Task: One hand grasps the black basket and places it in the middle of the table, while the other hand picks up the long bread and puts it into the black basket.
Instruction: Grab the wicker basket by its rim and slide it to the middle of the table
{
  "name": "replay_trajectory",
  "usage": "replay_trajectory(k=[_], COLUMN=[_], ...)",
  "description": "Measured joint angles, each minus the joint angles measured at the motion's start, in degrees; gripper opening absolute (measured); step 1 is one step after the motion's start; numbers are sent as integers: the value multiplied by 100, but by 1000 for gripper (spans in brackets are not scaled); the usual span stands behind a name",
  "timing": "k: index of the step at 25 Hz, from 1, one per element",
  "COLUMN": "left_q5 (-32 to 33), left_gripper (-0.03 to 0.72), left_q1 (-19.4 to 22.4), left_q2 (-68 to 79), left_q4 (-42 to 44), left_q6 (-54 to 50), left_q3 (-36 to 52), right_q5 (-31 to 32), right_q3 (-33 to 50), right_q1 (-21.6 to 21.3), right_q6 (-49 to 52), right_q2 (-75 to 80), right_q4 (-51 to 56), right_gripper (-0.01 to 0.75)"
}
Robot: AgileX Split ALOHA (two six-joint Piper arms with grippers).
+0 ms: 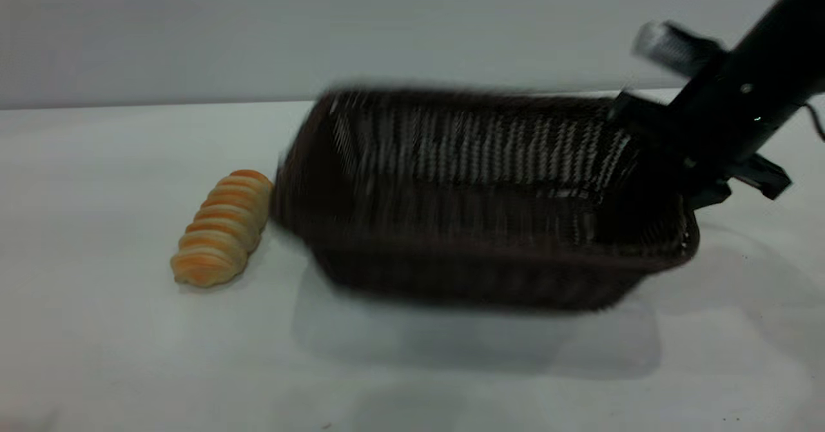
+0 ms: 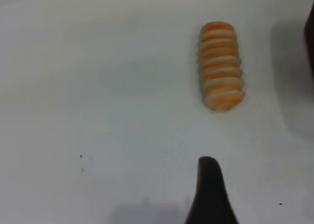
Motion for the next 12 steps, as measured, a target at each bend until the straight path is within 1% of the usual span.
replay_trajectory(k=[2,6,9,12], left_q5=[-5,-23,-29,-45], left_gripper=[568,568,568,568], left_q1=[0,0,0,0], left_q2=[6,68,231,492], left_q4=[0,0,-12,-37], left_q6=[0,0,0,-5], left_q3=[0,0,0,0], right_q5=[126,172,157,153], right_q3=[-463,-1187,-1415,-1435], right_q1=[130,184,184,184], right_q6=[100,236,268,268], right_q2=[301,774,944,982], right_q4=[-524,-594,-573,-566], right_gripper=[91,91,91,91])
